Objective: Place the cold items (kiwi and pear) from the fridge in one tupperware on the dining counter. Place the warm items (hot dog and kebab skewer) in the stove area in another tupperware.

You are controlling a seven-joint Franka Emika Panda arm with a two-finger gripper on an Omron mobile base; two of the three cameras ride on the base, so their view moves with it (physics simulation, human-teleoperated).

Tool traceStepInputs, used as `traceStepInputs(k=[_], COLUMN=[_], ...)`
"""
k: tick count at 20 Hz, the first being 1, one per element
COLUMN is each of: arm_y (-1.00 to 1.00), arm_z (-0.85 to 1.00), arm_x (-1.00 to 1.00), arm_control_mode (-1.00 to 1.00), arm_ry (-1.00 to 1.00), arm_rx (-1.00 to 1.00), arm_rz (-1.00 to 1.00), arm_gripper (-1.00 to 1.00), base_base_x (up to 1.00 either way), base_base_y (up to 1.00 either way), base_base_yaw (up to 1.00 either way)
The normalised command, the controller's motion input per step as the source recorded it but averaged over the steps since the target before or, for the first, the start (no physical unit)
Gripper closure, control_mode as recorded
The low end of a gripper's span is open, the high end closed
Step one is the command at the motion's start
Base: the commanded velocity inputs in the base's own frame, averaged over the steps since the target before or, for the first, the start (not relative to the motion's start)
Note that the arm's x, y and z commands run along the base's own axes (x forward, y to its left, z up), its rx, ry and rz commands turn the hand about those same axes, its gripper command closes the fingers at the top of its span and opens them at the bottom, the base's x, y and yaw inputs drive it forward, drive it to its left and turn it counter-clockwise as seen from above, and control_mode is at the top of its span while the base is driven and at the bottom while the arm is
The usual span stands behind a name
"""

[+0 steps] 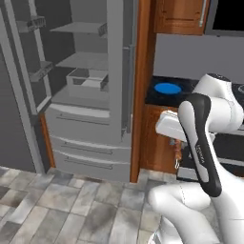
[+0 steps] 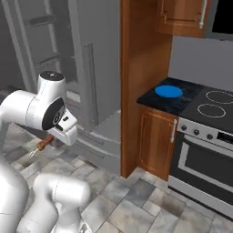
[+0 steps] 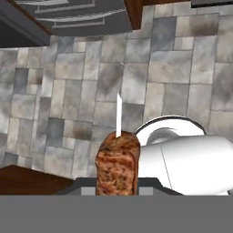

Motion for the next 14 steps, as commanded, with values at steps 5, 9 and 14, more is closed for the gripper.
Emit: traceStepInputs(k=[5, 9, 14], arm_y=[0.0, 0.0, 0.0], arm_z=[0.0, 0.0, 0.0], arm_x=[0.0, 0.0, 0.0], arm_control_mode=[1.0, 1.0, 1.0], arm_ry=[0.0, 0.0, 0.0], arm_rx=[0.0, 0.0, 0.0], arm_rz=[0.0, 0.0, 0.0], arm_gripper=[1.0, 1.0, 1.0], base_base_x=[-0.44, -0.05, 0.37], base_base_y=[0.36, 0.34, 0.1], base_base_yaw=[0.66, 0.71, 0.61])
